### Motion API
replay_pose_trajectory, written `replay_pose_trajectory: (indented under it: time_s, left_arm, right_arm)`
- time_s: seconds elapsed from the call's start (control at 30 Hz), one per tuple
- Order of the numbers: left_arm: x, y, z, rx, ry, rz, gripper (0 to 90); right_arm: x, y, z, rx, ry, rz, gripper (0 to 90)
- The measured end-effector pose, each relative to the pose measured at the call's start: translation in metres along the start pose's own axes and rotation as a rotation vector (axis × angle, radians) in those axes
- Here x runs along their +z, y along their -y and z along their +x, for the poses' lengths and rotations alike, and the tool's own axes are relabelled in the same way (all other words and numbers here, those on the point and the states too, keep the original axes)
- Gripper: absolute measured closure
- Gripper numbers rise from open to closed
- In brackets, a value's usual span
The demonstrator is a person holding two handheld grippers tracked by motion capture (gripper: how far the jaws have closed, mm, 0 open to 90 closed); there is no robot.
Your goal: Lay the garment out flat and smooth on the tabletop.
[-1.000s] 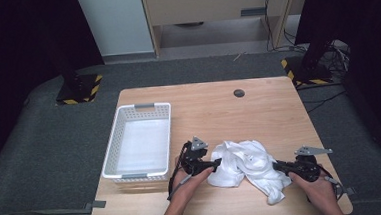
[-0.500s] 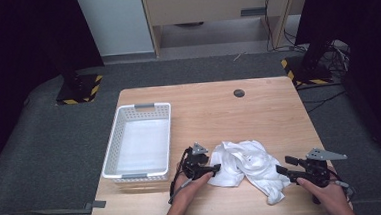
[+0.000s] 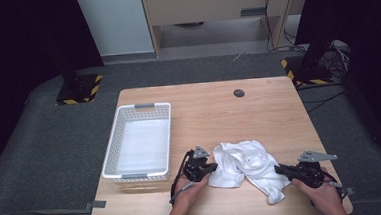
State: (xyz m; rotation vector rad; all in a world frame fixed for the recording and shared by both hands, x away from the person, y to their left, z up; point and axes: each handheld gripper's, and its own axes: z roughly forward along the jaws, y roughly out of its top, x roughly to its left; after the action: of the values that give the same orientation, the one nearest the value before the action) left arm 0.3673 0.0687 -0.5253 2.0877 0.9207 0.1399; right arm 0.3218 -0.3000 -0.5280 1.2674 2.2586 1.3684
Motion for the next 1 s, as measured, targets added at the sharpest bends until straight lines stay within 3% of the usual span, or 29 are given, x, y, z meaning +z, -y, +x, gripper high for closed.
replay_pose_trajectory:
  time_s: [0.17, 0.3, 0.4, 0.47, 0.6, 0.7, 0.83, 0.9, 0.97, 1.0]
  left_arm:
    - [-0.019, -0.009, -0.004, 0.005, -0.003, -0.046, 90.0]
    - [-0.032, -0.015, -0.009, 0.026, -0.025, -0.075, 90.0]
    - [-0.040, -0.018, -0.011, 0.040, -0.034, -0.081, 90.0]
    - [-0.043, -0.018, -0.009, 0.023, -0.037, -0.092, 90.0]
    - [-0.047, -0.016, -0.006, 0.001, -0.062, -0.120, 90.0]
    - [-0.038, -0.011, -0.007, 0.000, -0.051, -0.085, 89.5]
    - [-0.022, -0.008, -0.011, 0.021, -0.033, -0.033, 75.8]
    - [-0.018, -0.008, -0.012, 0.037, -0.040, -0.034, 67.2]
    - [-0.014, -0.008, -0.011, 0.024, -0.049, -0.035, 51.8]
    - [-0.012, -0.008, -0.010, 0.018, -0.047, -0.041, 48.6]
  right_arm:
    - [-0.009, -0.004, -0.004, 0.029, 0.010, -0.049, 86.0]
    - [-0.021, -0.007, -0.012, 0.087, 0.007, -0.108, 86.0]
    - [-0.024, -0.004, -0.018, 0.113, 0.041, -0.097, 86.0]
    - [-0.026, 0.001, -0.028, 0.156, 0.085, -0.079, 86.0]
    - [-0.030, 0.004, -0.037, 0.209, 0.117, -0.081, 85.1]
    - [-0.026, 0.009, -0.041, 0.215, 0.133, -0.046, 76.5]
    - [-0.027, 0.009, -0.042, 0.215, 0.154, -0.080, 66.7]
    - [-0.027, 0.009, -0.041, 0.220, 0.159, -0.091, 60.2]
    - [-0.027, 0.010, -0.041, 0.209, 0.160, -0.090, 55.3]
    - [-0.027, 0.011, -0.041, 0.205, 0.158, -0.094, 52.6]
